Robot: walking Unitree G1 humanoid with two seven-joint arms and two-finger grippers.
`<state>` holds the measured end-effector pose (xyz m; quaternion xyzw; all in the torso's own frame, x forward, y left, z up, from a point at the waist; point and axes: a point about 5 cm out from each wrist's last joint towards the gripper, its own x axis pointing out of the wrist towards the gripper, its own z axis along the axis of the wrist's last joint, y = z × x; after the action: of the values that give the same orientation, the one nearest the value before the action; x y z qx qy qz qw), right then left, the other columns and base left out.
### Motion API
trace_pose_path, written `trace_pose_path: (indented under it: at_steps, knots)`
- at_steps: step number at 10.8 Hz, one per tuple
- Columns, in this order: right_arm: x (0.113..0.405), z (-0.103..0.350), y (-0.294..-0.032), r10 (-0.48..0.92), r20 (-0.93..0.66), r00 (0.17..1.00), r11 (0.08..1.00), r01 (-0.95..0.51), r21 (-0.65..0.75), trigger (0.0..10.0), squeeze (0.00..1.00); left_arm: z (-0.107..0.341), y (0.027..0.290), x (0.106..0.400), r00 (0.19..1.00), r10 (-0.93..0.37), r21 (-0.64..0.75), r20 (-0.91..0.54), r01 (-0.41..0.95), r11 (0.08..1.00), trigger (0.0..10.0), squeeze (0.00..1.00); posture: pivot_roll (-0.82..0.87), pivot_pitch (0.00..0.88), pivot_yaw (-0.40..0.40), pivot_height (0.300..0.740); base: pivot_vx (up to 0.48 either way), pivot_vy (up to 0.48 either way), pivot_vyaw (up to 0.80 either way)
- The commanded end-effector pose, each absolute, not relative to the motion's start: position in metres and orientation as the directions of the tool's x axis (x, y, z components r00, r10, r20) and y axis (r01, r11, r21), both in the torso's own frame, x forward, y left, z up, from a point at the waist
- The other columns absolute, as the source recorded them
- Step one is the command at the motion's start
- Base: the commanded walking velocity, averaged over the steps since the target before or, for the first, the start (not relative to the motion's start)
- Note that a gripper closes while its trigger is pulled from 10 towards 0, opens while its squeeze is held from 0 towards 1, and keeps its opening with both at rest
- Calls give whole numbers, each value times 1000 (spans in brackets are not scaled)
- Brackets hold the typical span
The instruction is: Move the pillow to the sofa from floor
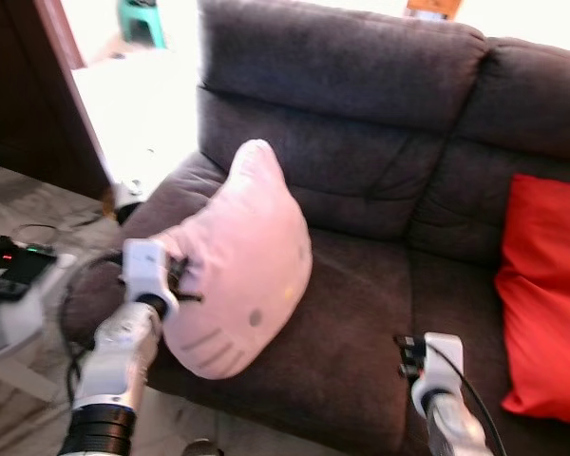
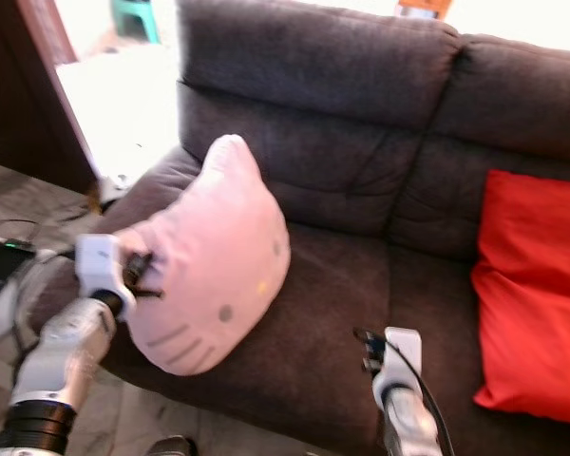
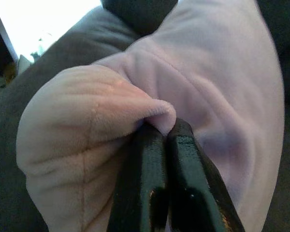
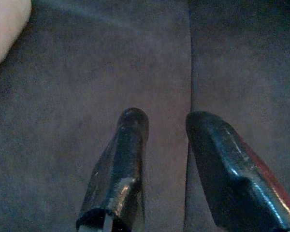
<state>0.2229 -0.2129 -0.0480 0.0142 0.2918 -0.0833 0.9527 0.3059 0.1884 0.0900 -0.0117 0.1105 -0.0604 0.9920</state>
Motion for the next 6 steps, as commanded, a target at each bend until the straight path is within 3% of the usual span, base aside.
trace_pose_path:
  at_steps: [1,3,4,5,6]
  knots:
    - [216,-52,-218,-170,-579,797,983,178,-44,10000,0,75,180,303,944,-159,-44,-288,152,987,10000,0,118,84,-72,740,0,0,0]
    - [202,-62,-219,-182,-628,756,979,196,-49,10000,0,70,194,305,949,-67,8,-308,73,997,10000,0,116,97,-65,740,0,0,0]
    - [202,-62,-219,-185,-634,751,979,199,-49,10000,0,70,198,306,953,-34,13,-301,40,999,10000,561,114,100,-63,740,0,0,0]
    - [201,-63,-219,-187,-641,744,978,202,-50,10000,0,72,199,307,958,-25,10,-285,29,1000,10000,1000,111,100,-62,740,0,0,0]
    - [201,-64,-220,-191,-653,733,977,208,-52,10000,0,75,197,310,964,-29,6,-266,31,999,10000,1000,111,101,-61,740,0,0,0]
